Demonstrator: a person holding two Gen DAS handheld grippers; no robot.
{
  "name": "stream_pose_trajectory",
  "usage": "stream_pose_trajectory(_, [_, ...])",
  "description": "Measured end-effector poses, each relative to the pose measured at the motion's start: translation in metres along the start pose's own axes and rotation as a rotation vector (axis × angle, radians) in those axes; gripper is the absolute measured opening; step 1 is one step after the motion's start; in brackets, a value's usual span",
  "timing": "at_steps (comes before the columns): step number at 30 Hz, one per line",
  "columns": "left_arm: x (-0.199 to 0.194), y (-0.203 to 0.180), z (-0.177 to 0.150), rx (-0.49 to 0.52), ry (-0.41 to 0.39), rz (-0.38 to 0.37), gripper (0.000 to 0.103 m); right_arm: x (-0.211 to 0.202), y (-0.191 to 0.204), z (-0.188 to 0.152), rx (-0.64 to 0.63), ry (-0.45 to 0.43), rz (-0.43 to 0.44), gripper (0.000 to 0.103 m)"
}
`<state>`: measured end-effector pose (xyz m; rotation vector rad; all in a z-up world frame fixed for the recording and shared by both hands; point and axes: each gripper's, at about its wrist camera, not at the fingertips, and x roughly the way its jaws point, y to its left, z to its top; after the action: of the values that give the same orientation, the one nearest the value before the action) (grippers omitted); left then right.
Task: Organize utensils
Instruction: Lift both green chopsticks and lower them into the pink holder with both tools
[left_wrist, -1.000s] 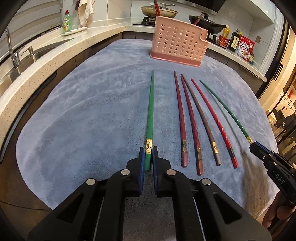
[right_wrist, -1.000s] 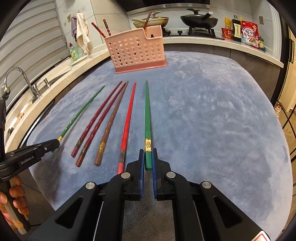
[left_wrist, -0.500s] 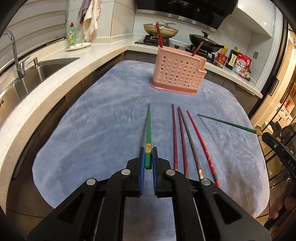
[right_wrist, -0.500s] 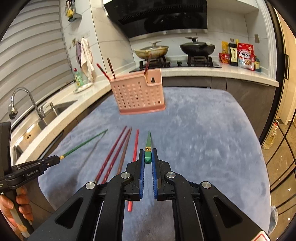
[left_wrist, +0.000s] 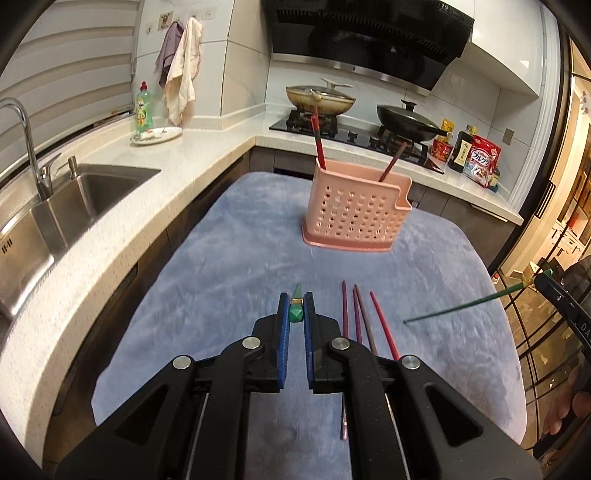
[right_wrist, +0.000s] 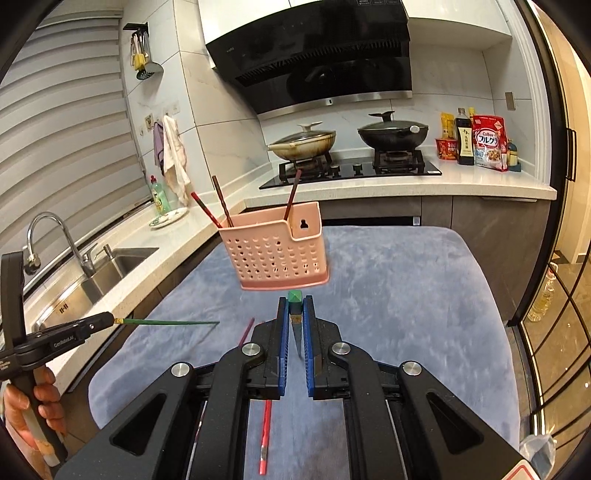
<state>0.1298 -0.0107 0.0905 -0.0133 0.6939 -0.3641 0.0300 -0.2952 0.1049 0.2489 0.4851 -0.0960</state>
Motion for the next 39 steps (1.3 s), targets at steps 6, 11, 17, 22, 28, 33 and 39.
stream_pose_trajectory(6, [0.003, -0.001, 0.032, 0.0, -0.034, -0.006, 0.007, 0.006, -0.001, 0.023, 0.001, -0.027, 0.016, 0.007])
stream_pose_trajectory(11, [0.005, -0.006, 0.058, 0.013, -0.066, -0.008, 0.007, 0.012, -0.003, 0.047, 0.011, -0.048, 0.035, 0.007])
stream_pose_trajectory(17, [0.005, -0.016, 0.089, 0.049, -0.109, -0.003, 0.007, 0.02, -0.005, 0.079, 0.026, -0.076, 0.066, 0.007])
stream_pose_trajectory(22, [0.0, -0.026, 0.124, 0.057, -0.164, -0.026, 0.007, 0.03, -0.005, 0.114, 0.047, -0.127, 0.093, 0.007])
stream_pose_trajectory(28, [-0.006, -0.039, 0.172, 0.045, -0.26, -0.036, 0.007, 0.046, -0.001, 0.164, 0.048, -0.207, 0.093, 0.007])
stream_pose_trajectory(33, [-0.004, -0.045, 0.21, 0.031, -0.337, -0.042, 0.007, 0.064, 0.0, 0.2, 0.065, -0.249, 0.097, 0.007])
stream_pose_trajectory(39, [0.014, -0.048, 0.24, 0.011, -0.384, -0.046, 0.007, 0.099, 0.0, 0.227, 0.11, -0.265, 0.124, 0.007])
